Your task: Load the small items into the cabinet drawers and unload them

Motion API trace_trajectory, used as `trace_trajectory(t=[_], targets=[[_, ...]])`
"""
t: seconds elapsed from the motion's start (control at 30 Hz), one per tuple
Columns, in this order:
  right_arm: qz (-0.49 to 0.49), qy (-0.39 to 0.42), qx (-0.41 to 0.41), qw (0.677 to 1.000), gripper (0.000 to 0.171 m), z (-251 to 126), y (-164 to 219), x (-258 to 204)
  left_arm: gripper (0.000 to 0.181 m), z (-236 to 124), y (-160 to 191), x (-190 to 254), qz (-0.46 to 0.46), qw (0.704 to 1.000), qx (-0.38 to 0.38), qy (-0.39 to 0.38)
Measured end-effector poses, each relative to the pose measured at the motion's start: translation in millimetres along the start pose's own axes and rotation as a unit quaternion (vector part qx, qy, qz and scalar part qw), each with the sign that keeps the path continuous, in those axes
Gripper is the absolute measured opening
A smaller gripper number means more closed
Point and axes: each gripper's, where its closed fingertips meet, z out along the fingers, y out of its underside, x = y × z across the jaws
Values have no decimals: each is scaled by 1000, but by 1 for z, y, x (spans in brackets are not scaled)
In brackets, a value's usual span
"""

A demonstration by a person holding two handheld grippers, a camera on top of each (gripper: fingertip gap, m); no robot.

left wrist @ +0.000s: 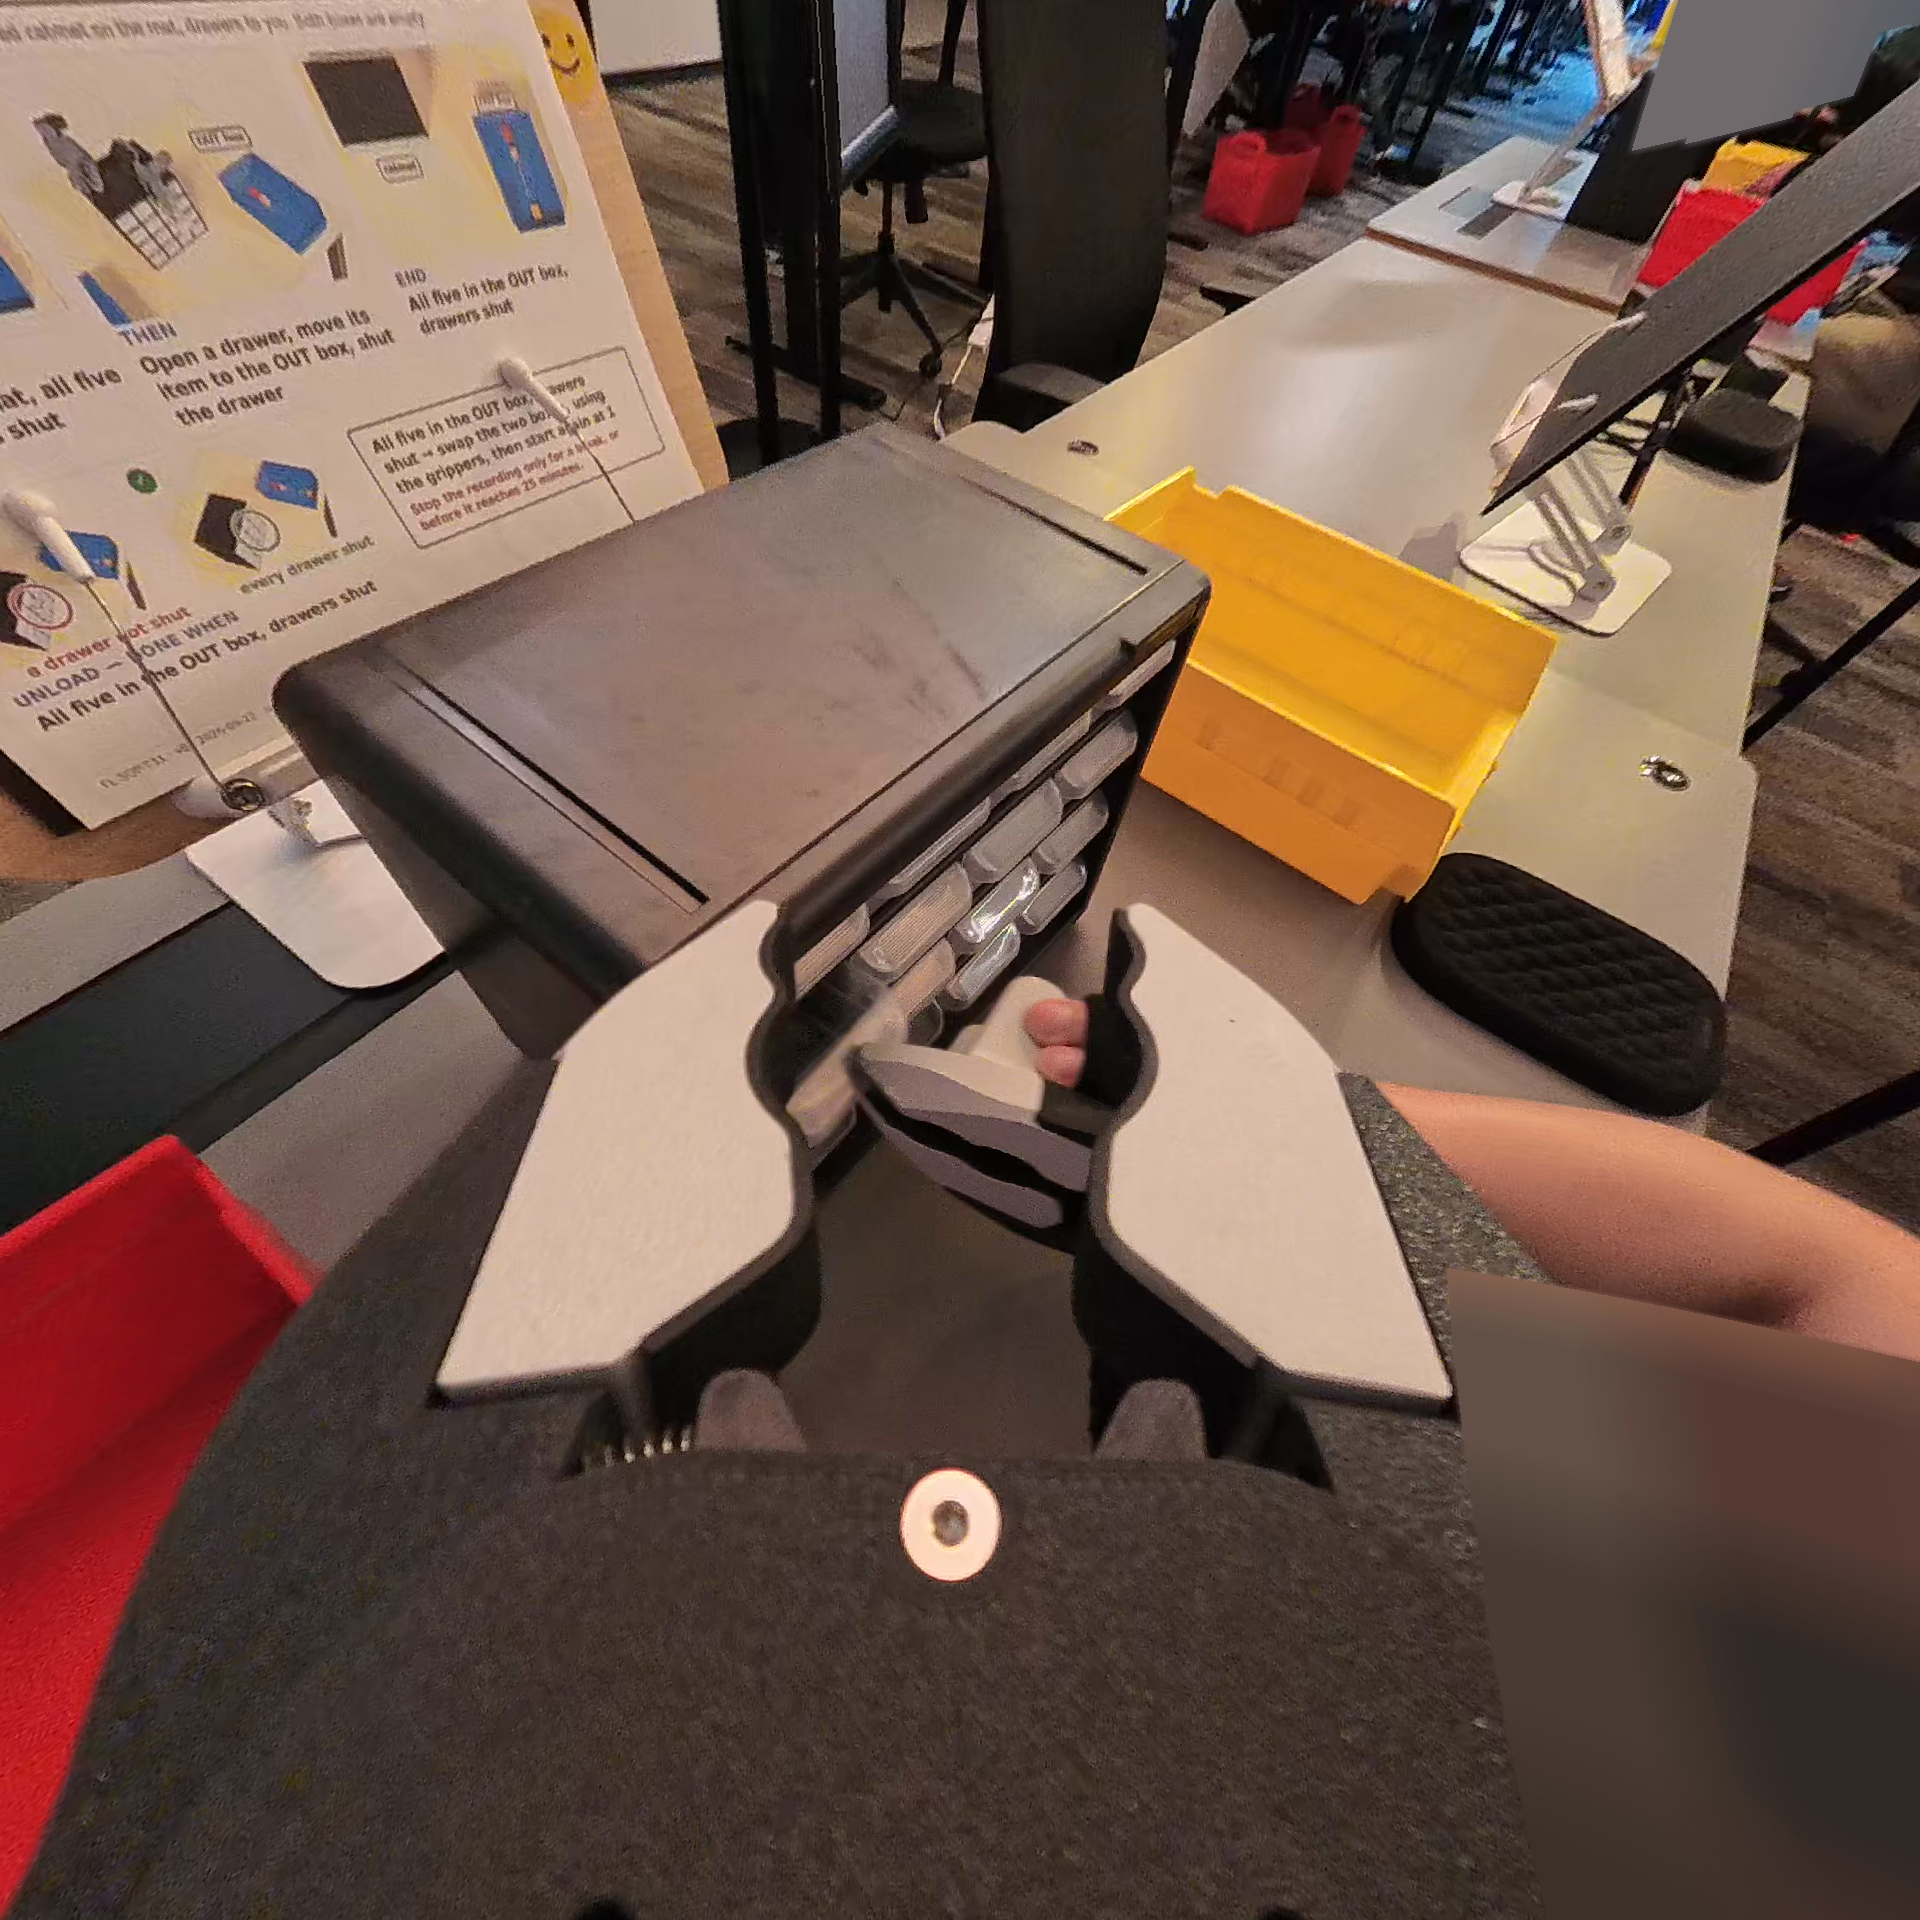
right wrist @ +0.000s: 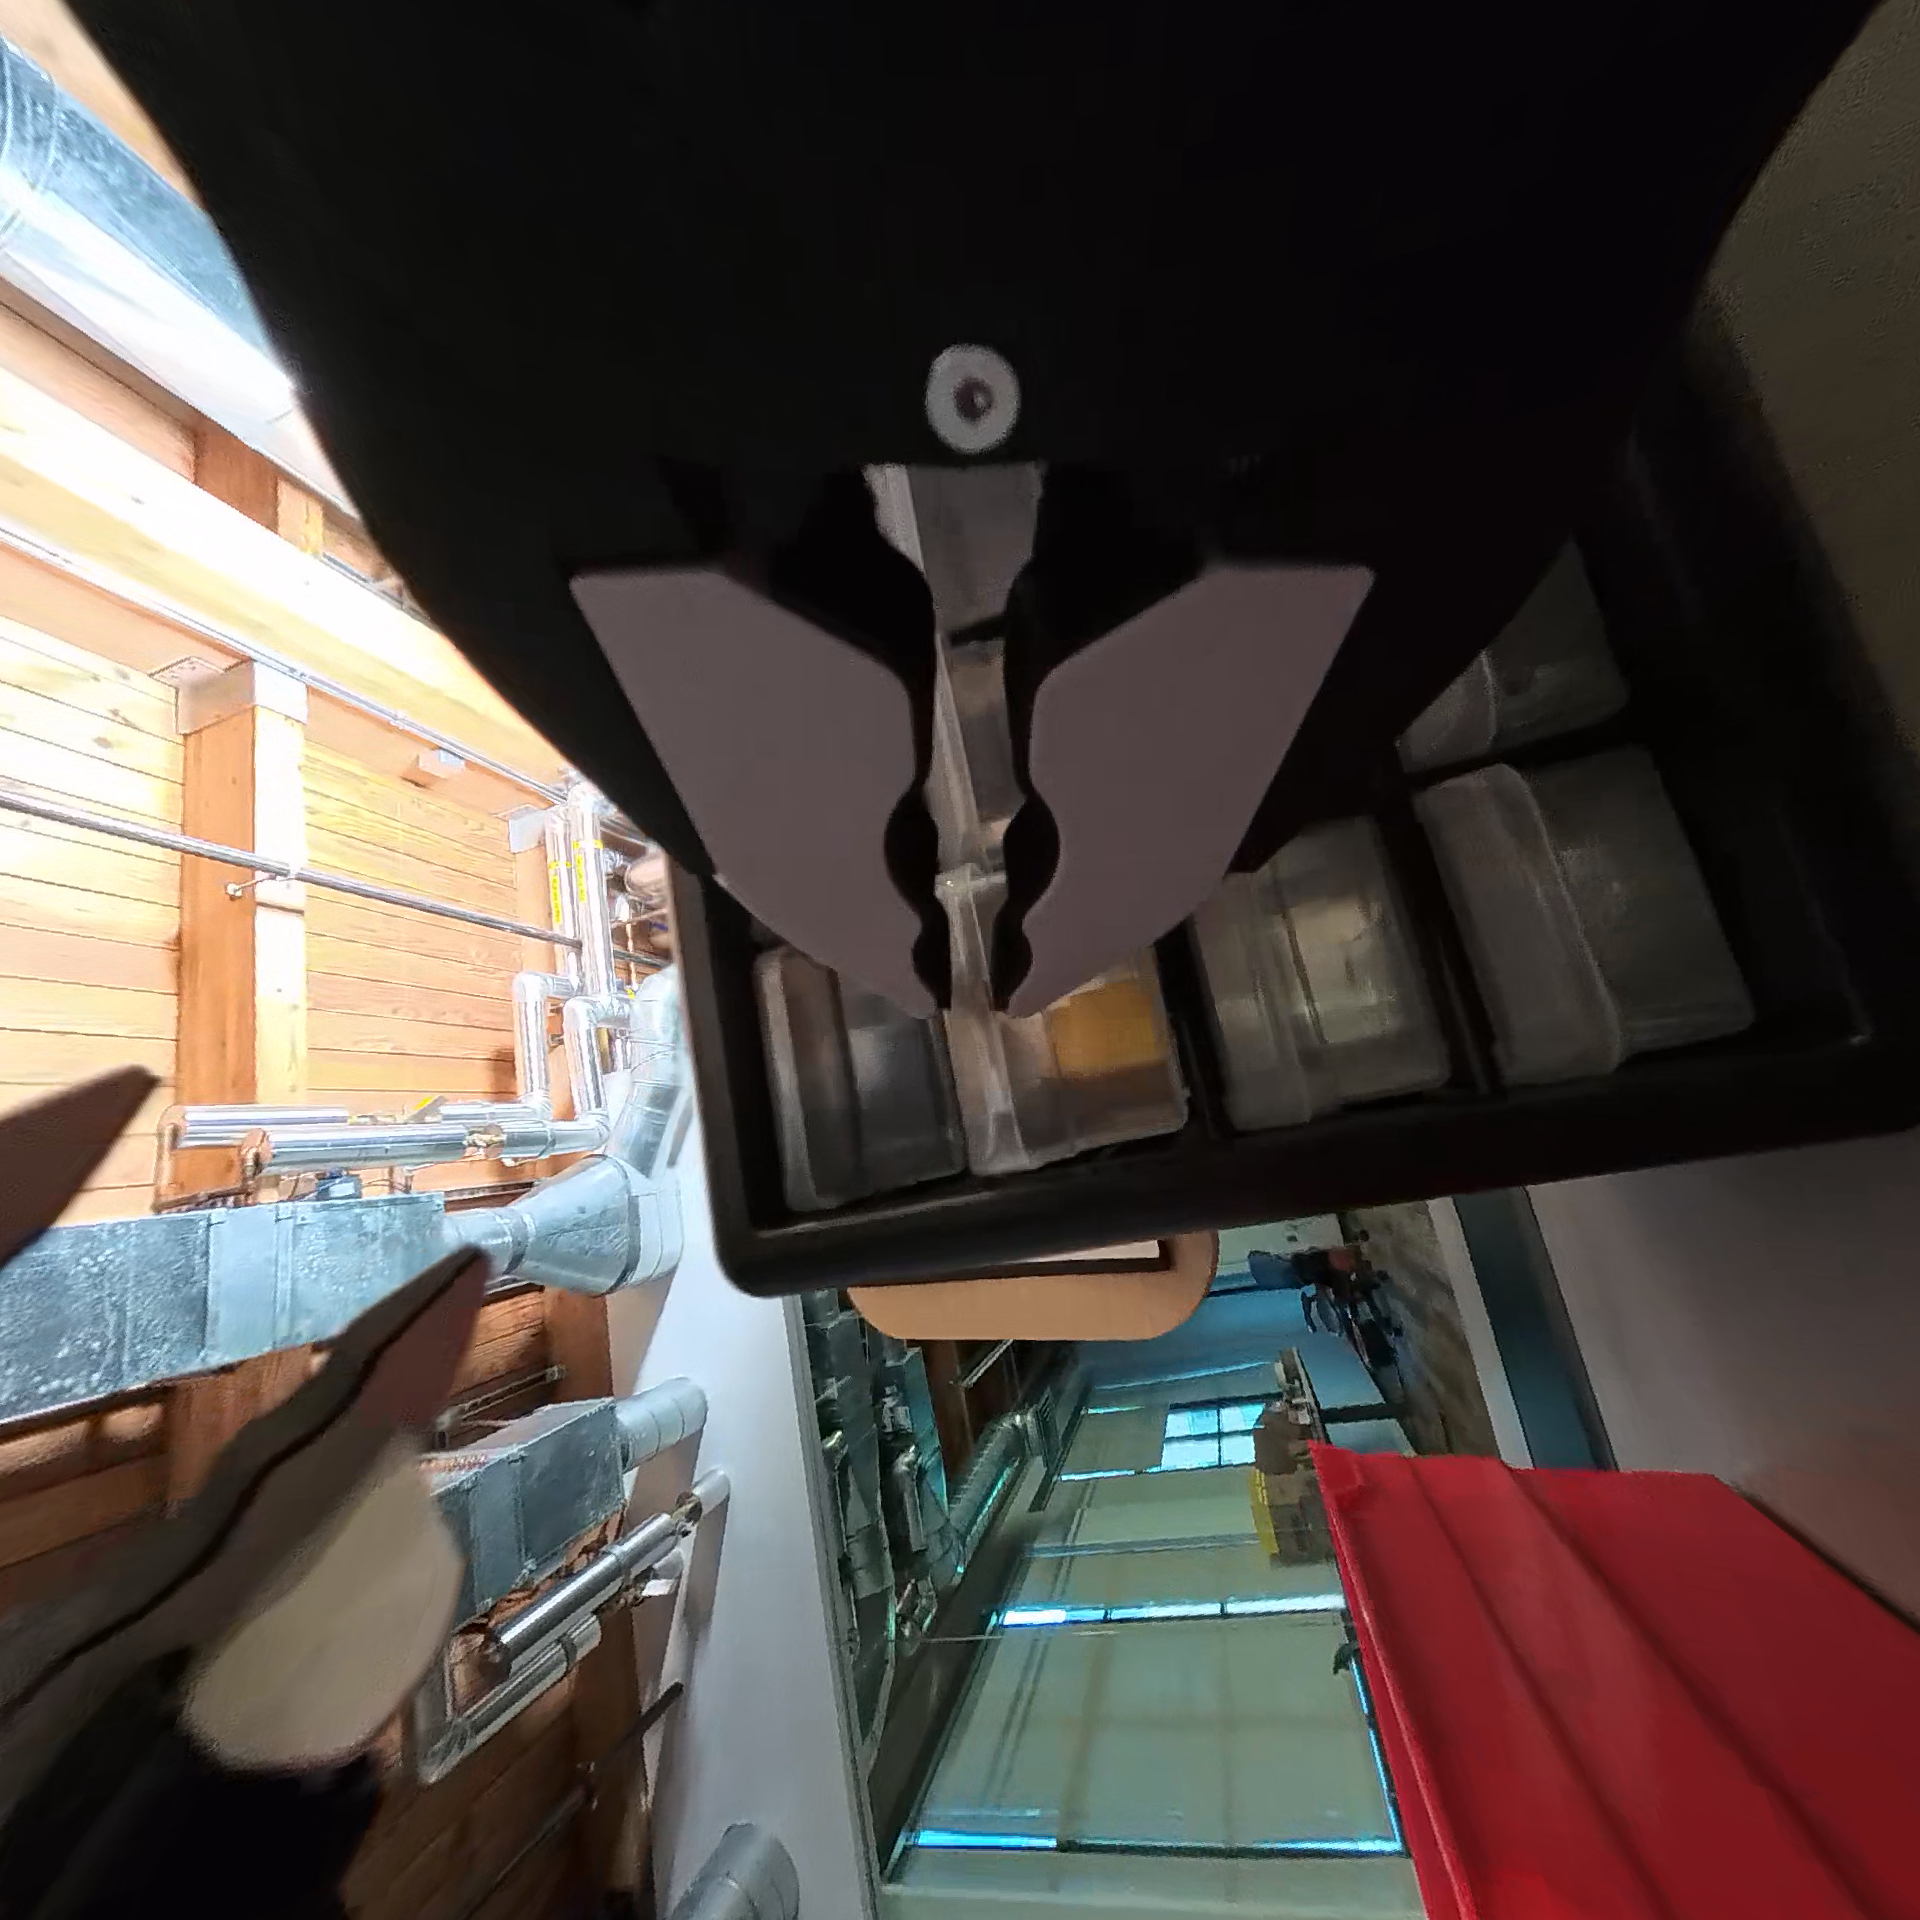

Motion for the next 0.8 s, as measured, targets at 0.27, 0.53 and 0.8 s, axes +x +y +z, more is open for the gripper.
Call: trace_trajectory(t=[0.27,0.53,0.8], targets=[[30,-14,18,999,8,-36,-17,12,56,15,43,-13,34,993,-107,-34],[54,-24,13,998,8,-45,-20,14,55,11,79,-33,37,981,-184,-47],[76,-36,36,996,13,-56,-28,11,39,1,73,-37,186,967,-160,-75]])
